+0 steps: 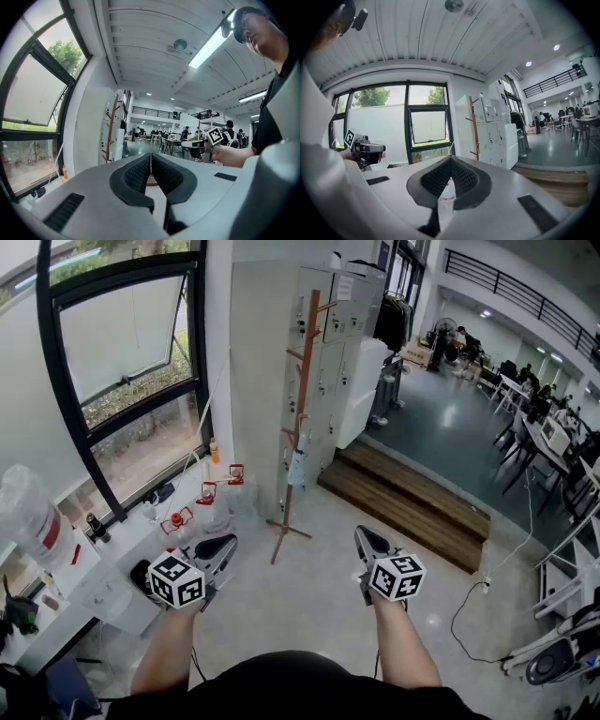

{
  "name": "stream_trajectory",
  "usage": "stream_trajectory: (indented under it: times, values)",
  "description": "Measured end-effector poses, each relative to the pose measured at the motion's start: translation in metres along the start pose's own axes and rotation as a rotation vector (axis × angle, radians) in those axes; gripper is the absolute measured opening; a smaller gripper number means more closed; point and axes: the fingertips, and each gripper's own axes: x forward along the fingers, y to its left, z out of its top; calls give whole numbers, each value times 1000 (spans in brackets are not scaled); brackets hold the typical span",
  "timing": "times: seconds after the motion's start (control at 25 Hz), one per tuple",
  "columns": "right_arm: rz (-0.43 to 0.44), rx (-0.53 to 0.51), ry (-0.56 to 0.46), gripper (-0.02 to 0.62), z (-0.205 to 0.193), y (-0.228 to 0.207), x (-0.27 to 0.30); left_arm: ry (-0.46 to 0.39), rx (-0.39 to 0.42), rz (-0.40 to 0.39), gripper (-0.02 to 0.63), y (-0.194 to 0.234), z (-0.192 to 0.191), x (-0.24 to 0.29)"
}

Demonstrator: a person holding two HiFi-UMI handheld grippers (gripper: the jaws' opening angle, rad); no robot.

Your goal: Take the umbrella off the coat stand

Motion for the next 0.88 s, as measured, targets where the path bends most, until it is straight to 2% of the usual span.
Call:
stream_trajectory:
  times: [0.4,0.6,0.88]
  values:
    - [-7,-2,-15,12,3,6,6,5,7,-10,28,9,0,-4]
    - [22,13,-31,12,6,18,15,7,17,-18,28,17,3,-8]
    - [31,4,3,12,-2,24,25,8,12,-25,28,29,3,-6]
